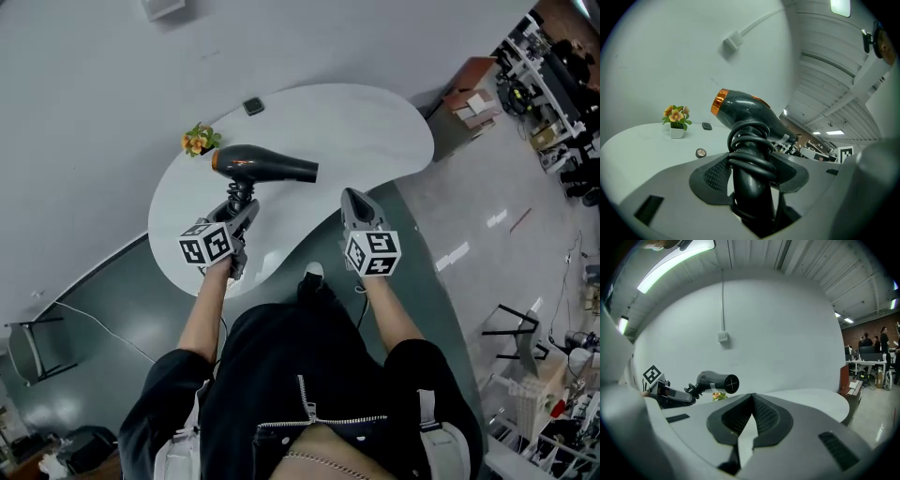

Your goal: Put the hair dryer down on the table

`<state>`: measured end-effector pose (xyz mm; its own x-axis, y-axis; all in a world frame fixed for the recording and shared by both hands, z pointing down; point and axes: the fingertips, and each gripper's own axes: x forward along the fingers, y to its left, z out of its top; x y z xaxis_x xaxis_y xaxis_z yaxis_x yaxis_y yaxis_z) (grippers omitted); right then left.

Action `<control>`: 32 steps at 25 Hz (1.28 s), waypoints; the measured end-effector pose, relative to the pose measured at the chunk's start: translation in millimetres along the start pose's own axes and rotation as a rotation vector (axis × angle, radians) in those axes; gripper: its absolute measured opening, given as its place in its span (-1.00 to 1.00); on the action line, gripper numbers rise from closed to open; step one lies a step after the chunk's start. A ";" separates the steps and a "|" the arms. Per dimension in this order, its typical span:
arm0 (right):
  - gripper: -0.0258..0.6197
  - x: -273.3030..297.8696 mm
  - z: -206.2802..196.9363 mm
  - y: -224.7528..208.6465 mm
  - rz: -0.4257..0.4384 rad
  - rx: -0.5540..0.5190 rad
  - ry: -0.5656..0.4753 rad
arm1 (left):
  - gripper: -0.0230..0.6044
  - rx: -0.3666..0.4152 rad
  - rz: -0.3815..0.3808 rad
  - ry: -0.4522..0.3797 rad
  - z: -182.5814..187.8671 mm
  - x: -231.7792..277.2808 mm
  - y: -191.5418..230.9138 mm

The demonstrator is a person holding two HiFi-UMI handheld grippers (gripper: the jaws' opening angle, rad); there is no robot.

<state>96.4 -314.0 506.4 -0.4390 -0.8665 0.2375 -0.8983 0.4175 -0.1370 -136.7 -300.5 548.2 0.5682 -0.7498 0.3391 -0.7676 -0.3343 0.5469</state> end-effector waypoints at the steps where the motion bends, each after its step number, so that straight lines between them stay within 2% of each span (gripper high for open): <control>1: -0.90 7.7 5.0 -11.5 0.013 -0.005 0.001 | -0.10 -0.007 0.009 -0.009 4.2 11.0 -2.8; 7: -0.90 38.2 25.8 -70.5 0.061 -0.020 0.006 | -0.10 -0.027 0.046 -0.036 16.9 62.7 -17.9; 14: -0.90 49.4 26.7 -109.2 0.073 -0.011 0.009 | -0.10 -0.039 0.073 -0.018 16.7 107.4 -24.6; 24: -0.90 64.7 25.4 -135.1 0.062 -0.015 0.012 | -0.10 -0.040 0.083 0.016 11.5 150.1 -10.6; 32: -0.90 76.4 25.8 -143.7 0.061 -0.019 0.028 | -0.10 -0.075 0.134 0.092 -22.8 183.3 20.1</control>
<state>192.5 -447.2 519.5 -0.4933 -0.8312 0.2565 -0.8698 0.4749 -0.1338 -41.2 -431.6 638.9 0.4901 -0.7278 0.4797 -0.8158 -0.1891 0.5466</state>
